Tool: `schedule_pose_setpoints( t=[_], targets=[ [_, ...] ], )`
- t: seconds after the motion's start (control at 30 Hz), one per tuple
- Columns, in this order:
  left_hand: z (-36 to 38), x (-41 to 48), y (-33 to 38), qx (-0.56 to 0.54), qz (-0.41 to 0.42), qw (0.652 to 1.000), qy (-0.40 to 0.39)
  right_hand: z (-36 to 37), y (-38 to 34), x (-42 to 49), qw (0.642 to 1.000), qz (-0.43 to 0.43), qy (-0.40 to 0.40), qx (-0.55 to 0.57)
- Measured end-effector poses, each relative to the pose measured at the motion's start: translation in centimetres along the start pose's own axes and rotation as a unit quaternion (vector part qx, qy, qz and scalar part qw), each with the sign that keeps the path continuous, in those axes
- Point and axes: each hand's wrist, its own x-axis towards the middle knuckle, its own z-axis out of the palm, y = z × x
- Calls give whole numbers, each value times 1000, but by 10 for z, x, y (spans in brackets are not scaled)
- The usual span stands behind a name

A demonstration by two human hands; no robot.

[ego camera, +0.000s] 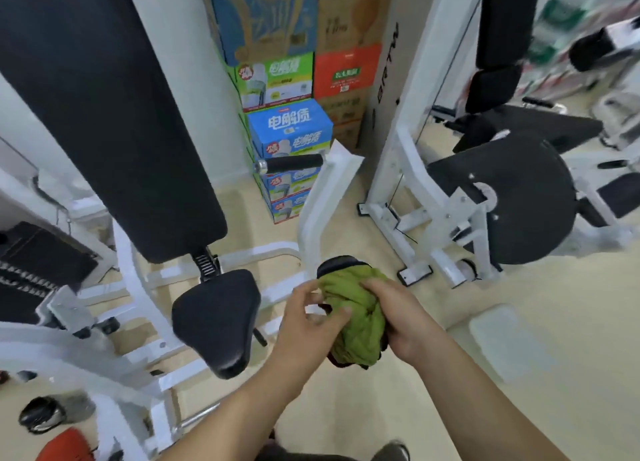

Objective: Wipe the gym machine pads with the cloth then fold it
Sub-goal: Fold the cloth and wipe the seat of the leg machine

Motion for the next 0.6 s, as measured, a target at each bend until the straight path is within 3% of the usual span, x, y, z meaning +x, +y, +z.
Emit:
schedule_pose_setpoints(
  t=[0.17,0.3,0.6],
  targets=[
    [121,4,9,8,-74,988,-137,-126,-17,-33,997,-34,57,35],
    [234,-2,20,44,-97,973,-202,-240,-31,-58,992,-62,100,45],
    [399,5,48,63,-82,968,-228,-404,-55,-80,983,-80,154,58]
  ],
)
